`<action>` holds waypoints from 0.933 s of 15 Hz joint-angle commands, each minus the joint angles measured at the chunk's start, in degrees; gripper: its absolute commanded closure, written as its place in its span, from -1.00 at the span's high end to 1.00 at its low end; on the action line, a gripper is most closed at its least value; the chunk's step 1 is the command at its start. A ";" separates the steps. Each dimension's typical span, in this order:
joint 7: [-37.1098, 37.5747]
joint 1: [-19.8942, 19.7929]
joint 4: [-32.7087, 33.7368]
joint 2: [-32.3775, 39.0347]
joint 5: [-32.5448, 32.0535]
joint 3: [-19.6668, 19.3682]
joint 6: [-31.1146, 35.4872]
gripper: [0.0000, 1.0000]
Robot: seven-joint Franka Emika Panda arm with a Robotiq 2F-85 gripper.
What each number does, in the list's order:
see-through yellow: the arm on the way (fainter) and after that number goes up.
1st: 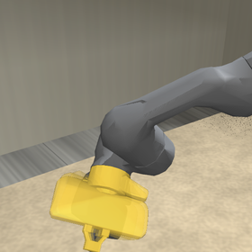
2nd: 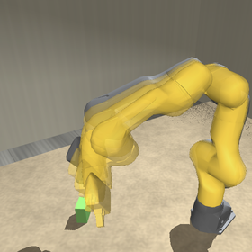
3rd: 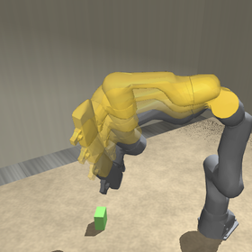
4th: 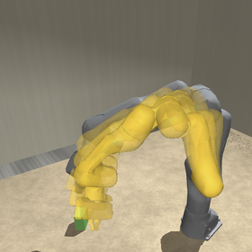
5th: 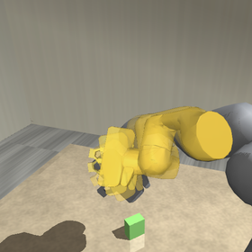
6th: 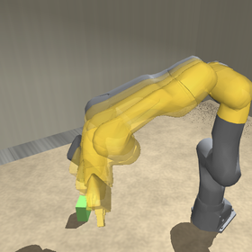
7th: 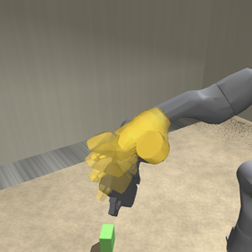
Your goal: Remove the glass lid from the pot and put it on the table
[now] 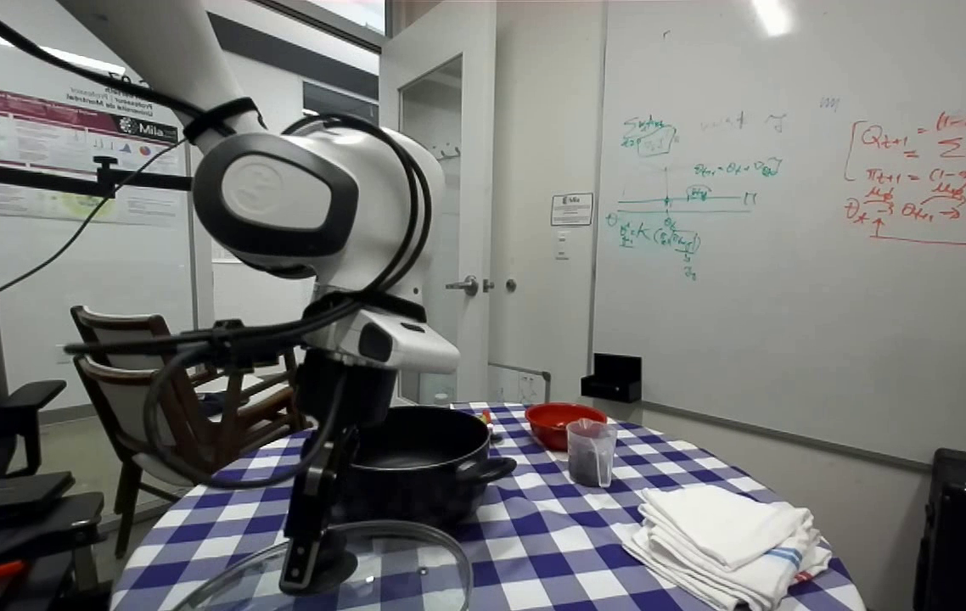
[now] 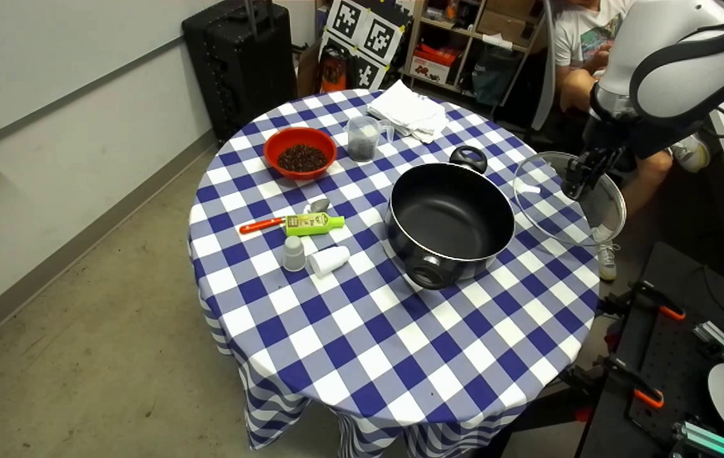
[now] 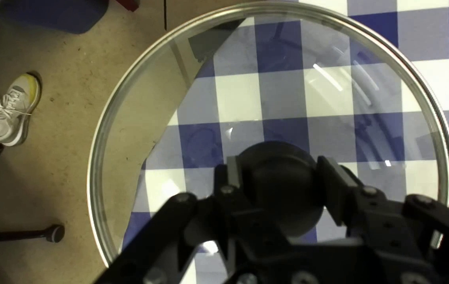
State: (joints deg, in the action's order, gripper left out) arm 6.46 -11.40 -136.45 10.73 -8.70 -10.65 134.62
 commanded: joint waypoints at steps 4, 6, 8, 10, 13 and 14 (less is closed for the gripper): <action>-6.31 -1.40 2.29 7.92 8.14 0.97 9.73 -0.50; -7.54 -1.59 2.88 9.28 9.66 1.26 10.96 -0.50; -8.39 -1.83 3.35 9.95 10.72 1.54 11.00 -0.50; -9.09 -2.00 3.53 9.97 11.64 1.86 10.61 0.52; -8.22 -1.33 4.02 8.53 11.09 1.57 9.66 0.91; -7.99 -1.02 4.09 7.40 10.82 1.58 9.44 0.98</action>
State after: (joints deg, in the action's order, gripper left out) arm -0.41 -12.53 -132.84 20.61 1.08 -9.52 145.02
